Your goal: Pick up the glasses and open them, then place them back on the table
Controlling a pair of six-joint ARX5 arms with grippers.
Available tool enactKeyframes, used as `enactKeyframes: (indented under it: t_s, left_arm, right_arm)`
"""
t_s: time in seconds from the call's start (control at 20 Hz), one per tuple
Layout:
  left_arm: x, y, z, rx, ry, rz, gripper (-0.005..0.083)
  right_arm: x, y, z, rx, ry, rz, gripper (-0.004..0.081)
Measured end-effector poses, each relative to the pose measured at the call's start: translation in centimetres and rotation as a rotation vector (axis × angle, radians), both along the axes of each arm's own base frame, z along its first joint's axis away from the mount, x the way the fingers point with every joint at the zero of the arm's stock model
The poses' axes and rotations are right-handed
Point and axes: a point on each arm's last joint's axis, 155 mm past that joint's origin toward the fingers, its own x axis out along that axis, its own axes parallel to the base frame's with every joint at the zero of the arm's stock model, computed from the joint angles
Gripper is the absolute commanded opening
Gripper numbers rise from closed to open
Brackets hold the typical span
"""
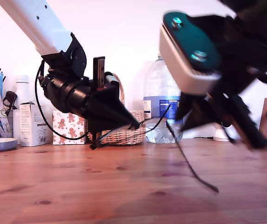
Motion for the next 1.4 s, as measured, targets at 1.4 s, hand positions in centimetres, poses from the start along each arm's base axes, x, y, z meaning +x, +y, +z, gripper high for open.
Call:
enactKeyframes:
  t_s: [1.4]
  left_arm:
    - [-1.4, 0.0, -2.0, 0.122, -0.039, -0.071, -0.0021]
  right_arm:
    - [-0.5, 0.8, 0.4, -0.004, 0.086, 0.081, 0.0179]
